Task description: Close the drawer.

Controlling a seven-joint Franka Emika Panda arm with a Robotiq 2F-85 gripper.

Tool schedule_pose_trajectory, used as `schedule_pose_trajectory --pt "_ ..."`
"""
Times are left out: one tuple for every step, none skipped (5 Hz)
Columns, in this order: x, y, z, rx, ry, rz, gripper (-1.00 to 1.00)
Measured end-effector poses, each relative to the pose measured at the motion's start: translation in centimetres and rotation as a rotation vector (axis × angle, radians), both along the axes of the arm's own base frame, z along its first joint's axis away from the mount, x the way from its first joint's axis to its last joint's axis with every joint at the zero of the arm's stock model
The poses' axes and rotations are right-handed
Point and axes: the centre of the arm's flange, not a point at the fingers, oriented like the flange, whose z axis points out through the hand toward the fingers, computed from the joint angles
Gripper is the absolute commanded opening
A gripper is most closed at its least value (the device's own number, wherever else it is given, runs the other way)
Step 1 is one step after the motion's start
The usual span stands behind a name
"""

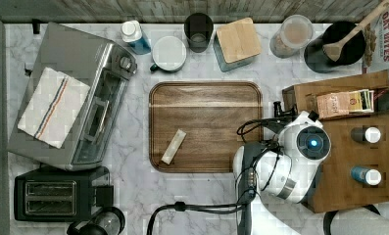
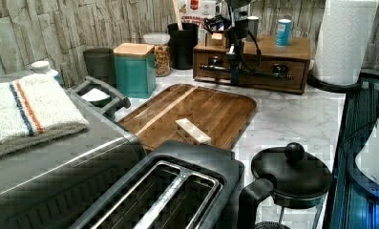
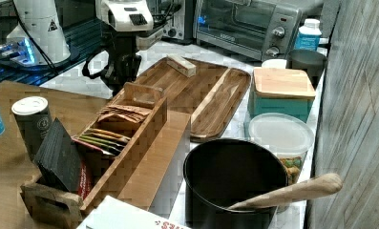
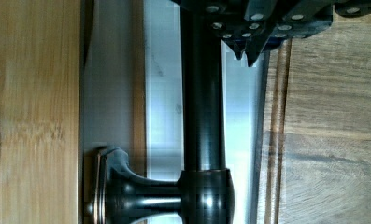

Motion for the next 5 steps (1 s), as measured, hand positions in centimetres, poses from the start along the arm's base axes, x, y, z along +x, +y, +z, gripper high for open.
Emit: schedule_pose_trajectory --pt "0.09 0.22 -0.07 -0.012 0.008 0.025 -1.0" --pt "0.18 0.31 -0.18 -0.016 0.006 0.029 -1.0" --pt "0.18 0.32 -0.2 -0.016 0.006 0.029 -1.0" --pt "0.21 0.37 -0.18 -0.018 0.005 0.03 -1.0" --pt "0.27 0.37 -0.22 -0.02 0.007 0.034 -1.0"
